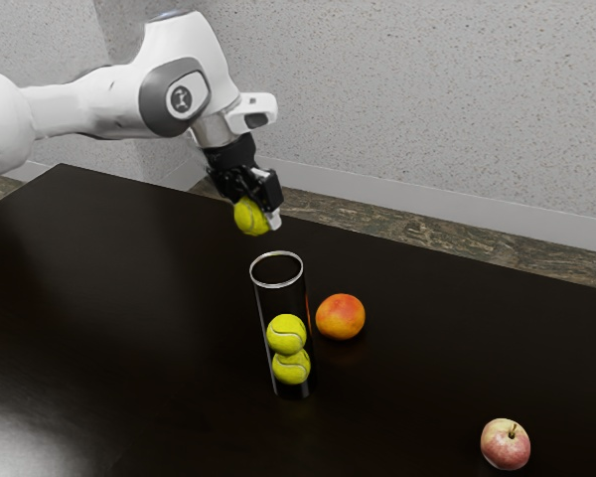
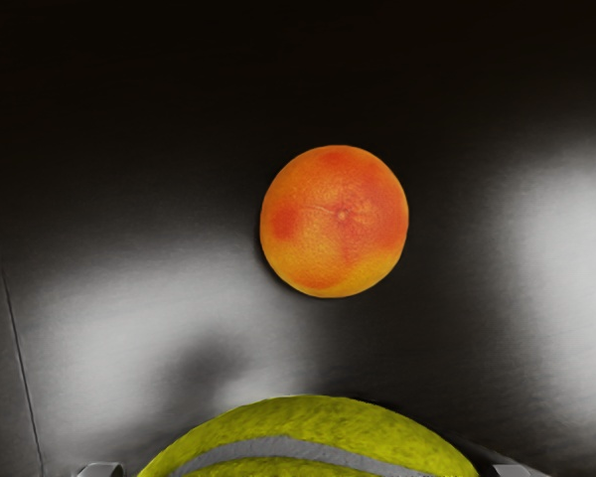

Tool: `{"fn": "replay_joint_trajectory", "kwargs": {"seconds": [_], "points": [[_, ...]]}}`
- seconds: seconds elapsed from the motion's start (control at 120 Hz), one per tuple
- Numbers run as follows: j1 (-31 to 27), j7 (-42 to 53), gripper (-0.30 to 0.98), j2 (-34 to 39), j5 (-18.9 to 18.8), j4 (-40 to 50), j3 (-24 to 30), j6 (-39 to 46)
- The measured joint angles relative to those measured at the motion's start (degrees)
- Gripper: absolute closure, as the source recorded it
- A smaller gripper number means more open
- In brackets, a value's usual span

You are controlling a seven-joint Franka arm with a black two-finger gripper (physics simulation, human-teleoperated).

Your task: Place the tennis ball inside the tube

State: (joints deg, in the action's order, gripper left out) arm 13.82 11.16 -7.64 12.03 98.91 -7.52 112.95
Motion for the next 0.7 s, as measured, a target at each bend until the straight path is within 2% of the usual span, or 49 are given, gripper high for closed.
{"fn": "replay_joint_trajectory", "kwargs": {"seconds": [0.3,0.7], "points": [[2.6,-3.9,0.29,-1.5,-0.4,-1.4,0.4,-0.3],[5.8,-7.5,0.29,4.2,-0.6,4.6,0.4,-1.1]]}}
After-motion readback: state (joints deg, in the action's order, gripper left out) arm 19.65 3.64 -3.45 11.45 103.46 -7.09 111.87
